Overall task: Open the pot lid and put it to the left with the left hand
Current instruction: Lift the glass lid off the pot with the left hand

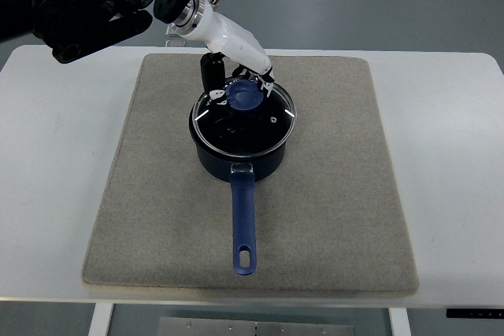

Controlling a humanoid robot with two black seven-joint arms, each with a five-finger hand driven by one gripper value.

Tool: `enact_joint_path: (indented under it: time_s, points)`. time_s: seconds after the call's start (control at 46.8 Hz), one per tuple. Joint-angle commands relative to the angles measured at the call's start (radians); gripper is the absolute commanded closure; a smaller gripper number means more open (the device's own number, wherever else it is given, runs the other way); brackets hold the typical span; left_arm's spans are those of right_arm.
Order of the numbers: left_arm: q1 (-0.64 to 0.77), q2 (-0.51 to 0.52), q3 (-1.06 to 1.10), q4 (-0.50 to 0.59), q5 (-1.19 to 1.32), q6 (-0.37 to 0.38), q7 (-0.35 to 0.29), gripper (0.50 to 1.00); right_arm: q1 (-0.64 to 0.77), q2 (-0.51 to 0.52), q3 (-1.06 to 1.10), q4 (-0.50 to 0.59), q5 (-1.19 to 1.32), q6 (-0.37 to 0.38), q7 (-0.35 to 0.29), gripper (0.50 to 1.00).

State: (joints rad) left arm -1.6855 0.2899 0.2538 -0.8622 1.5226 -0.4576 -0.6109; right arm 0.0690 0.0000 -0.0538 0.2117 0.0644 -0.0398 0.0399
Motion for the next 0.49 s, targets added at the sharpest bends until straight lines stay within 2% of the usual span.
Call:
enact_joint_path:
  time_s: [0.0,0.47]
  points:
    - [0.001,0.000,-0.001,0.000,-0.001,0.001,0.000,1.000,0.000,0.000,0.000,0.000,0.000,0.000,0.000,0.585]
    - [0.004,0.006,-0.005,0.029,-0.009,0.002,0.000,1.000,0.000,0.000,0.000,0.000,0.000,0.000,0.000,0.585]
